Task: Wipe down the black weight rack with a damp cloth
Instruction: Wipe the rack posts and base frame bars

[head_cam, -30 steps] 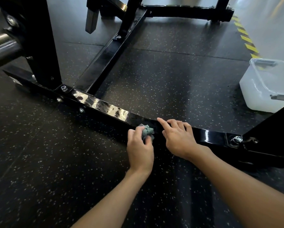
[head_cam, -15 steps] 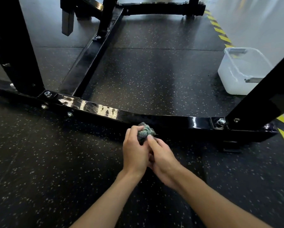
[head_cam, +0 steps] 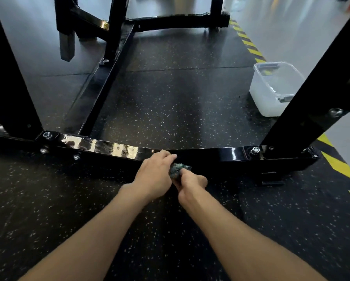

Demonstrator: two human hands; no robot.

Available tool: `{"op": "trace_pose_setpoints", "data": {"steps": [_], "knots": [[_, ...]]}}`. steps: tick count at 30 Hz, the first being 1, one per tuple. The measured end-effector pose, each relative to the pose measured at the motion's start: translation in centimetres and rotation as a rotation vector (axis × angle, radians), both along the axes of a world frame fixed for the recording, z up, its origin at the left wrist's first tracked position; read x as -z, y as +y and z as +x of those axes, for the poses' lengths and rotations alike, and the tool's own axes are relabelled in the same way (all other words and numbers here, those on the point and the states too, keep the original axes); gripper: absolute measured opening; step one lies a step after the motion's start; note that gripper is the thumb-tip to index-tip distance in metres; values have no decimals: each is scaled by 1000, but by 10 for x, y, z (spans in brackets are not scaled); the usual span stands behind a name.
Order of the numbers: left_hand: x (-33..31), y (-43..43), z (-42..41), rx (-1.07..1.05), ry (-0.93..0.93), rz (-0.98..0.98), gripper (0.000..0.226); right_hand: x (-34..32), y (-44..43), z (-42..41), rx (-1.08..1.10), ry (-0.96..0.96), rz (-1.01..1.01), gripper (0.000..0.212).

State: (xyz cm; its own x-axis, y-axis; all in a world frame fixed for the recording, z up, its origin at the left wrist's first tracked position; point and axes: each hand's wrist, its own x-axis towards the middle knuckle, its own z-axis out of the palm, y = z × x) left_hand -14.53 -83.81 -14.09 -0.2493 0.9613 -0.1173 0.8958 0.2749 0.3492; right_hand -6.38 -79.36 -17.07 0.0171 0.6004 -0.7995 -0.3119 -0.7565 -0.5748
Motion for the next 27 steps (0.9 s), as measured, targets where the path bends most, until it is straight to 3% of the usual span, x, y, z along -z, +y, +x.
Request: {"op": "trace_pose_setpoints", "data": {"steps": [4,9,14,20,24,27], "knots": [[5,1,3,34,51,-32,68,14,17,20,284,-131,-9,14],[11,0,0,24,37,-1,67,13,-3,-16,20,-117,55,7],[13,-9,1,43,25,-6,76,37,17,13,129,-242,100,20],[14,-8,8,16,77,-21,76,42,8,-1,-70,-139,130,20],[6,0,17,35,163,-111,78,33,35,48,153,-322,238,14],[0,13,29,14,183,-144,65,26,34,53,74,-442,320,13]]}}
